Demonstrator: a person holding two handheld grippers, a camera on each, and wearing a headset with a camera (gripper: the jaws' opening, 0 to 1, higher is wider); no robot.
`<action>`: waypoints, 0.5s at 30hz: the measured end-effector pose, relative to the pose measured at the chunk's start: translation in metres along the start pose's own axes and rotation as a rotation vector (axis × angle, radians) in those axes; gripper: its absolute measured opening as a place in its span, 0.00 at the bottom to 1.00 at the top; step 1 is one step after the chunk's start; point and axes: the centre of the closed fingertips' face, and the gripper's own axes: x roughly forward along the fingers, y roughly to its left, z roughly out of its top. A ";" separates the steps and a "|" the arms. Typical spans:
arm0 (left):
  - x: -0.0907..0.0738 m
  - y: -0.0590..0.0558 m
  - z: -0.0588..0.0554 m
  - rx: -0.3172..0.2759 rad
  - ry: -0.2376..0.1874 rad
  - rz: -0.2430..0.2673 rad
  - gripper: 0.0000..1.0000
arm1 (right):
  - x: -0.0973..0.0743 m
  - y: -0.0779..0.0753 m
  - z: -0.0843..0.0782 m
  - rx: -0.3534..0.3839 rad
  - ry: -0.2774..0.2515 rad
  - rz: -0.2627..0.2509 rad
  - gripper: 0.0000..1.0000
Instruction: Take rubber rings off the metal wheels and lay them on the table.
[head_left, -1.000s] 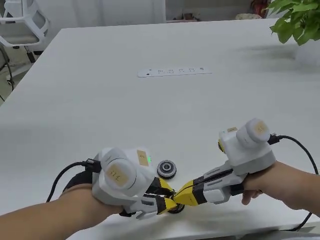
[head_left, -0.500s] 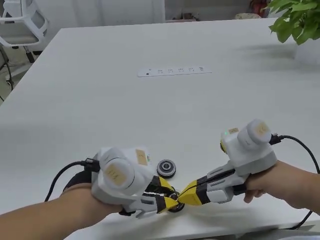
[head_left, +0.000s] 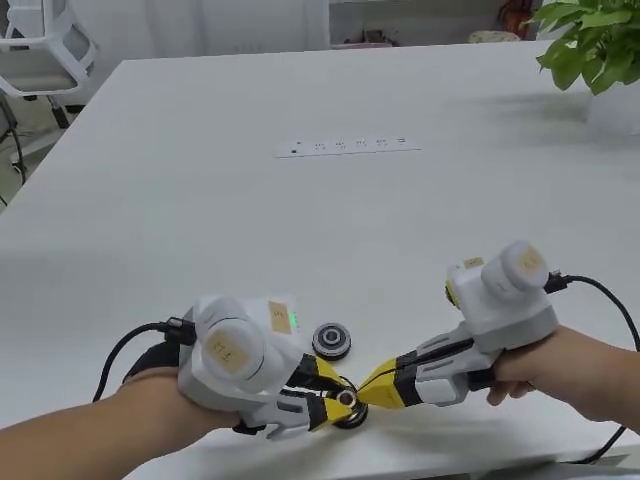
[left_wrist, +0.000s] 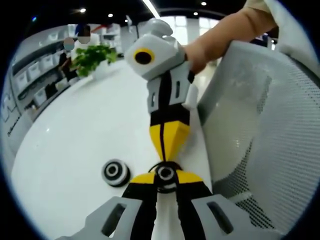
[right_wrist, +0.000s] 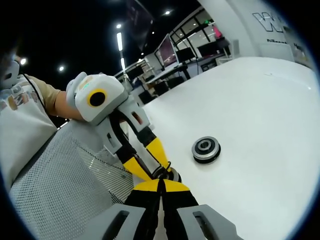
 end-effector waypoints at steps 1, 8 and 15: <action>-0.001 0.000 0.000 0.000 0.002 -0.004 0.14 | 0.000 0.000 0.000 0.000 -0.001 -0.001 0.00; -0.010 -0.001 0.005 -0.002 -0.012 -0.013 0.17 | -0.002 -0.001 0.002 0.002 -0.013 -0.005 0.00; -0.021 -0.001 0.014 -0.027 -0.046 -0.006 0.21 | -0.004 -0.001 0.006 0.007 -0.028 -0.007 0.00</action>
